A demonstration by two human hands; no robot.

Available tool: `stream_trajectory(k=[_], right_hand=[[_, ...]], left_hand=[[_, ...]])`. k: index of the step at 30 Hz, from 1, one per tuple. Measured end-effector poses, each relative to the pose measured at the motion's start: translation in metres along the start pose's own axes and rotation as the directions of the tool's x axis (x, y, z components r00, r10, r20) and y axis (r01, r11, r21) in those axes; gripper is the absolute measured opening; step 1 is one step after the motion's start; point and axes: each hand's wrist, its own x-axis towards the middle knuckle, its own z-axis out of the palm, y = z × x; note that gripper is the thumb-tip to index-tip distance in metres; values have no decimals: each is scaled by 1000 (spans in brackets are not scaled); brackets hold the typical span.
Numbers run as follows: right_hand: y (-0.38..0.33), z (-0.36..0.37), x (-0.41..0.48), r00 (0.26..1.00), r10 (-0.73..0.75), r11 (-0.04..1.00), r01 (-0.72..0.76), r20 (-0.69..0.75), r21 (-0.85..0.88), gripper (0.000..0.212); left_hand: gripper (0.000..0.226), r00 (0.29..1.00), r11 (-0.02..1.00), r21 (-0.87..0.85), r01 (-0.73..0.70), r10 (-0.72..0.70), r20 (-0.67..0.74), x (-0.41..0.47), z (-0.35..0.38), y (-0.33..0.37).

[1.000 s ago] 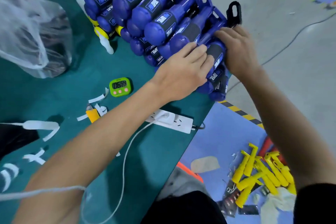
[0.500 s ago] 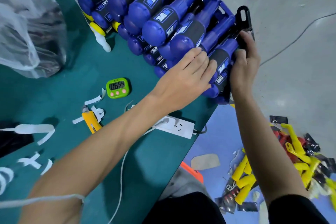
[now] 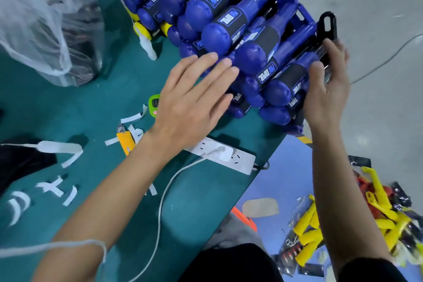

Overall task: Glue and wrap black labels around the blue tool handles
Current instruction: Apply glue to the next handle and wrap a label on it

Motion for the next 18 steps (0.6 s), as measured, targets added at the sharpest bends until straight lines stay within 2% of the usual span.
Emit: stream_trajectory(k=[4, 6, 8, 10, 12, 13, 14, 17, 18], right_hand=[[-41, 8, -22, 990, -143, 990, 142, -11, -24, 52], [-66, 15, -40, 975, -219, 976, 220, 38, -8, 51], [-91, 25, -62, 944, -313, 949, 315, 107, 2, 46], [-114, 36, -88, 892, -416, 909, 411, 174, 64, 38], [-134, 52, -114, 827, -489, 872, 454, 278, 182, 30], [-143, 61, -126, 787, -515, 857, 463, 340, 226, 26], [-150, 73, -138, 749, -527, 850, 465, 402, 248, 23], [-169, 116, -176, 659, -473, 876, 421, 584, 235, 18], [-175, 132, -190, 634, -436, 894, 387, 639, 225, 18]], left_hand=[[10, 969, 969, -16, 246, -246, -9, -21, -26, -14], [12, 932, 932, 6, 362, -362, -8, -34, -44, -16], [11, 893, 892, -55, 449, -449, 28, -48, -66, -18], [26, 847, 840, -105, 532, -531, 36, -63, -88, -19], [49, 789, 782, -143, 607, -614, -10, -80, -111, -18], [53, 754, 748, -165, 642, -656, -38, -90, -121, -18], [49, 715, 713, -183, 677, -696, -67, -101, -130, -16], [13, 584, 592, -226, 774, -804, -107, -136, -160, -15], [11, 535, 545, -217, 810, -838, -107, -148, -169, -17]])
